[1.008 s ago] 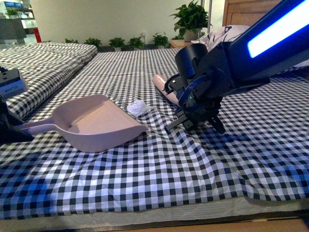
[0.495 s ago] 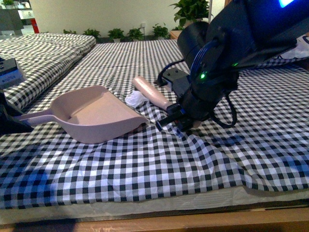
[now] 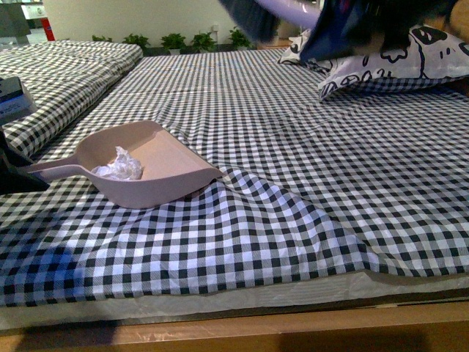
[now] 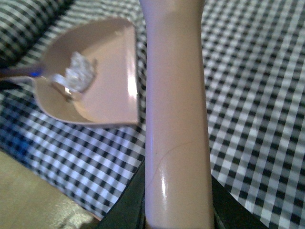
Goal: Clean up trash
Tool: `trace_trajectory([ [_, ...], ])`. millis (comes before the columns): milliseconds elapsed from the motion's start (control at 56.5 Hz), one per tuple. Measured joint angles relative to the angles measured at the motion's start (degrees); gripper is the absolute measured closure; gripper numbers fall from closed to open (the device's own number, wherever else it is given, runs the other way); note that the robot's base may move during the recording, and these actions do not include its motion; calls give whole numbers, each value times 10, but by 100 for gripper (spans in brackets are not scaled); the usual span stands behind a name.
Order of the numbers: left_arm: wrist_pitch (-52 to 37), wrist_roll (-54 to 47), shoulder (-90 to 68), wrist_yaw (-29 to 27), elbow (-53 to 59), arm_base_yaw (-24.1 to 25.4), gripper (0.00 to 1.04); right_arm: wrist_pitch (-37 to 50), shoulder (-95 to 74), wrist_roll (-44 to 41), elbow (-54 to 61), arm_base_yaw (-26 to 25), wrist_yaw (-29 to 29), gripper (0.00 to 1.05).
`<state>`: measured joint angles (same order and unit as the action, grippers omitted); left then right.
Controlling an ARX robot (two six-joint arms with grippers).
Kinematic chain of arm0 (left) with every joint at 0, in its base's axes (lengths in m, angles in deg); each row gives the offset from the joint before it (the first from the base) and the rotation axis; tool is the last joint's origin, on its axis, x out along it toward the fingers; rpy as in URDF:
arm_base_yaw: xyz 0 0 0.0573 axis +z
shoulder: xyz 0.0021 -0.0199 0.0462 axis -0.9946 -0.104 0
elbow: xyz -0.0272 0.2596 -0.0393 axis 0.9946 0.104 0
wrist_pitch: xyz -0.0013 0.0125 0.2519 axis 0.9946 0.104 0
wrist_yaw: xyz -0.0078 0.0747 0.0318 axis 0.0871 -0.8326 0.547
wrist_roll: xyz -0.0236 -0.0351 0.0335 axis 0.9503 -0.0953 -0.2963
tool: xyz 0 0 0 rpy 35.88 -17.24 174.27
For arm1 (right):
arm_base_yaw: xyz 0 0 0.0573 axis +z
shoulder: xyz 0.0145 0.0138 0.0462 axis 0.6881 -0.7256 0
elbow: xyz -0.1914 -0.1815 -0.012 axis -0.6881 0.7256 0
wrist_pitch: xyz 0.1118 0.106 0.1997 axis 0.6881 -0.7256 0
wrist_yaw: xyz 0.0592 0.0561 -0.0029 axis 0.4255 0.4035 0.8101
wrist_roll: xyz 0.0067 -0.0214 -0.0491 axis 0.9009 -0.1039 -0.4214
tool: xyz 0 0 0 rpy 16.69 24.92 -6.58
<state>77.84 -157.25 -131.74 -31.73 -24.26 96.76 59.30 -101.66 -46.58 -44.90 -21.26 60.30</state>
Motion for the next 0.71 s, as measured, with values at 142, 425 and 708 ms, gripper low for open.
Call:
trace_trajectory([
  [142, 0, 0, 0, 2, 0, 0, 77, 87, -17, 26, 56, -24, -3, 86],
  [425, -119, 46, 18, -7, 55, -1, 77, 141, 61, 56, 123, -145, 1, 86],
  [708, -478, 375, 119, -74, 203, 5, 77, 107, 155, 30, 174, -254, 110, 86],
])
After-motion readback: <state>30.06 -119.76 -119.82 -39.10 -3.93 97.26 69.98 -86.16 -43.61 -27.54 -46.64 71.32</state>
